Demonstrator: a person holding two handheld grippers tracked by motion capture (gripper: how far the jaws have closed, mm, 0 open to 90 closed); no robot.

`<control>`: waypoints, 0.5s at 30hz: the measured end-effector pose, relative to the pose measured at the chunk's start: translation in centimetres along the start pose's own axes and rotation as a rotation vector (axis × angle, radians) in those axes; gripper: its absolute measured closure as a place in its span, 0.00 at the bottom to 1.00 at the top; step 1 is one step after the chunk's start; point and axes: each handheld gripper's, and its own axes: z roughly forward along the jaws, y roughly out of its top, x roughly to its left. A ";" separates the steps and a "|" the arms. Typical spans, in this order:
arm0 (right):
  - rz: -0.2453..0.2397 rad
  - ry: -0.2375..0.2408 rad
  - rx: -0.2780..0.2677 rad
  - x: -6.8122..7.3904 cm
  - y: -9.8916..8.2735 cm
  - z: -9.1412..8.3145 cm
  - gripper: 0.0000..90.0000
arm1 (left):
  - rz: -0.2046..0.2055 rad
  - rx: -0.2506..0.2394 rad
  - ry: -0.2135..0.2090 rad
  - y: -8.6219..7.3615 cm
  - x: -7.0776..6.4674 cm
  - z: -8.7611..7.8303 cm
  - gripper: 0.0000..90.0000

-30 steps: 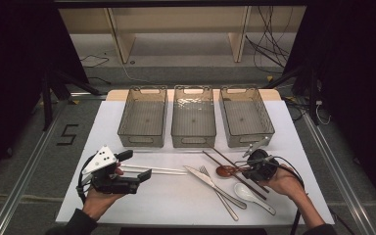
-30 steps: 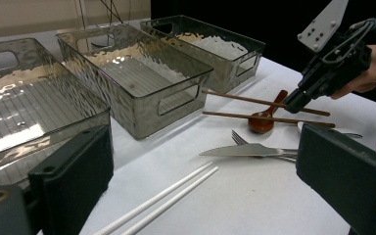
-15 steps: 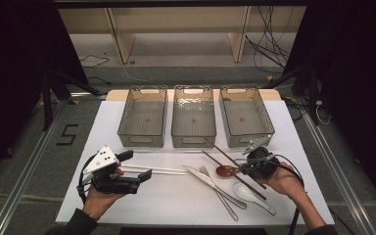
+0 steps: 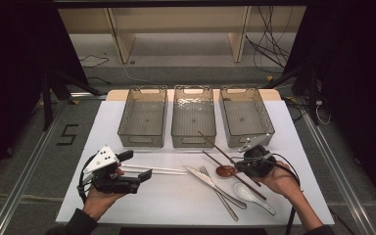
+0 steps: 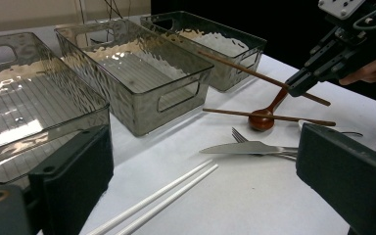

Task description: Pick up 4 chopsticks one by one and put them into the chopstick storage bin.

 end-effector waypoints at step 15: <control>-0.026 0.033 -0.036 2.0 1.5 0.0 0.95 | 0.009 0.049 -0.005 0.8 -0.5 1.2 0.07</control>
